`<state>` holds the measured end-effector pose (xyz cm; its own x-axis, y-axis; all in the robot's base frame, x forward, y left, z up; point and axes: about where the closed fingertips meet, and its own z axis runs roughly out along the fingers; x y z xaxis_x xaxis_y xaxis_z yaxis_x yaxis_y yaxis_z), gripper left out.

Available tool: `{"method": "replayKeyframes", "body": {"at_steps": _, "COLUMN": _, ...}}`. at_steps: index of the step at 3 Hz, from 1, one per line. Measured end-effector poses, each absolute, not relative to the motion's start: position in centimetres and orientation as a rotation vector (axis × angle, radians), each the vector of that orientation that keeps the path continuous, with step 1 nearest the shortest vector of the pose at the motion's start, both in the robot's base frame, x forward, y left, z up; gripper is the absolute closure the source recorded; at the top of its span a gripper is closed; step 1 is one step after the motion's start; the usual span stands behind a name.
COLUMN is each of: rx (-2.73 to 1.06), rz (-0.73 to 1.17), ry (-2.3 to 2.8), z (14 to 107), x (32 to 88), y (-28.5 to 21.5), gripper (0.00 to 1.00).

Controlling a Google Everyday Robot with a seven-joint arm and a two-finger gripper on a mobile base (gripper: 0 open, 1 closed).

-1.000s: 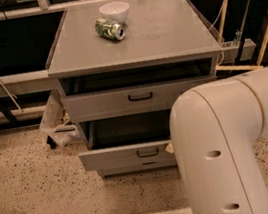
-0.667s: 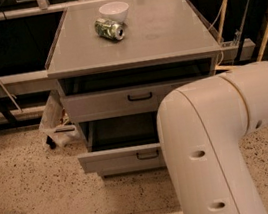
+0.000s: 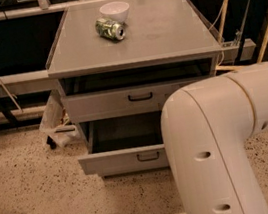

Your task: Open middle drawer

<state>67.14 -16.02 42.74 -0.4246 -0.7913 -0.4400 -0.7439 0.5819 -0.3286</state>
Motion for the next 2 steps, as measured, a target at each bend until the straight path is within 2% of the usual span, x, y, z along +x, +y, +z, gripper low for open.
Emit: {"method": "replayKeyframes", "body": {"at_steps": 2, "rx": -1.219, "rz": -0.107, "ry": 2.247, "z": 42.81, "x": 66.82, "y": -16.09, "gripper": 1.00}}
